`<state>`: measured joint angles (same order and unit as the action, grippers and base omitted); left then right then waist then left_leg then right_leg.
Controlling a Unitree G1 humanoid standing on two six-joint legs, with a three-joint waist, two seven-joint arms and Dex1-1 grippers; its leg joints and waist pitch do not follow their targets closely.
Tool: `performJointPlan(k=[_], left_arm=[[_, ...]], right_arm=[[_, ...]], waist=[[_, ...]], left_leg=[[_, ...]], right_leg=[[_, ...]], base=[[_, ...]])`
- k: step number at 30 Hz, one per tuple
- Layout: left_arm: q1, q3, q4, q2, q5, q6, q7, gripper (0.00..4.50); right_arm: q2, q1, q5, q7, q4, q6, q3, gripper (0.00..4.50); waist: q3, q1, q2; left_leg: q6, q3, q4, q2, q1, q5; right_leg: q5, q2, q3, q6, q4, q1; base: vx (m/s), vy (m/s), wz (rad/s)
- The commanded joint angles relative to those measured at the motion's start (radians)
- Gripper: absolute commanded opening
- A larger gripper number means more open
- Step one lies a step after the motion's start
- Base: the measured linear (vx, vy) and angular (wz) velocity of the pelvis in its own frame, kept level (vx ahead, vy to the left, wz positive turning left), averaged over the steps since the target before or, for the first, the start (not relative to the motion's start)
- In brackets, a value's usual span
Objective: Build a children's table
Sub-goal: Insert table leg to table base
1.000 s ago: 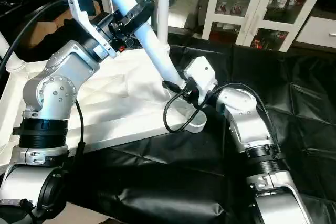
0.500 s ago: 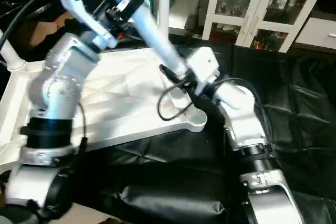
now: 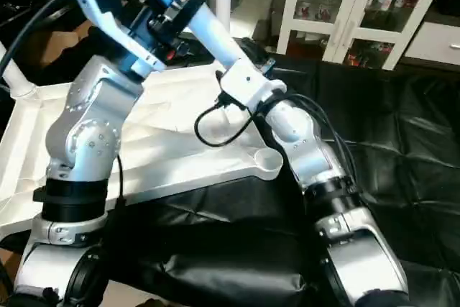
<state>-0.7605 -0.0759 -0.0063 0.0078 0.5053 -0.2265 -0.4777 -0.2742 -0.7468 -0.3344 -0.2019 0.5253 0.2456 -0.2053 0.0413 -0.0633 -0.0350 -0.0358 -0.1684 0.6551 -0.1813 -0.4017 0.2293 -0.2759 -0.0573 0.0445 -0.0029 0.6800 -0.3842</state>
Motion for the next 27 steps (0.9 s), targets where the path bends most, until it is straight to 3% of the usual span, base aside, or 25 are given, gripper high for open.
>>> performJointPlan(k=[1,5,14,15,20,27], left_arm=[[-0.011,0.013,-0.039,-0.003,0.004,0.014,-0.018,1.69],[-0.021,0.001,-0.029,-0.008,0.01,0.028,-0.01,1.69],[-0.038,-0.013,-0.005,-0.011,0.009,0.055,0.002,1.69],[-0.035,-0.009,-0.01,-0.012,0.015,0.046,-0.004,1.69],[-0.016,0.011,-0.027,-0.019,0.036,0.019,-0.01,1.69],[-0.013,0.011,-0.023,-0.014,0.022,0.018,-0.007,1.69]], right_arm=[[0.004,-0.017,-0.013,0.01,0.029,0.002,-0.007,3.96],[0.012,-0.022,-0.009,0.009,0.052,0.032,-0.009,3.96],[0.02,-0.027,-0.001,0.012,0.073,0.069,-0.01,3.18],[0.02,-0.031,-0.001,0.012,0.083,0.076,-0.007,2.94],[0.017,-0.037,-0.001,0.013,0.096,0.087,-0.005,2.63],[0.017,-0.036,0.002,0.006,0.105,0.102,-0.006,2.22]], waist=[[-0.081,0.001,0.0],[-0.081,0.002,0.0],[-0.081,0.003,-0.001],[-0.081,0.003,0.0],[-0.081,0.003,-0.002],[-0.084,0.002,0.0]], left_leg=[[0.086,0.018,-0.052,-0.04,0.024,-0.174],[0.088,0.017,-0.051,-0.039,0.023,-0.179],[0.093,0.017,-0.052,-0.04,0.024,-0.173],[0.094,0.017,-0.051,-0.04,0.024,-0.173],[0.092,0.016,-0.052,-0.041,0.024,-0.16],[0.104,0.017,-0.049,-0.038,0.022,-0.192]], right_leg=[[0.518,-0.067,-0.045,-0.264,-0.043,0.068],[0.538,-0.067,-0.044,-0.261,-0.042,0.068],[0.532,-0.068,-0.045,-0.261,-0.042,0.067],[0.533,-0.067,-0.044,-0.262,-0.042,0.068],[0.518,-0.068,-0.045,-0.267,-0.042,0.067],[0.568,-0.066,-0.044,-0.261,-0.038,0.069]], base=[[0.0,0.0,0.0],[0.0,0.0,0.0],[0.0,0.0,0.0],[0.0,0.0,0.0],[0.0,0.0,0.0],[0.0,0.0,0.0]])
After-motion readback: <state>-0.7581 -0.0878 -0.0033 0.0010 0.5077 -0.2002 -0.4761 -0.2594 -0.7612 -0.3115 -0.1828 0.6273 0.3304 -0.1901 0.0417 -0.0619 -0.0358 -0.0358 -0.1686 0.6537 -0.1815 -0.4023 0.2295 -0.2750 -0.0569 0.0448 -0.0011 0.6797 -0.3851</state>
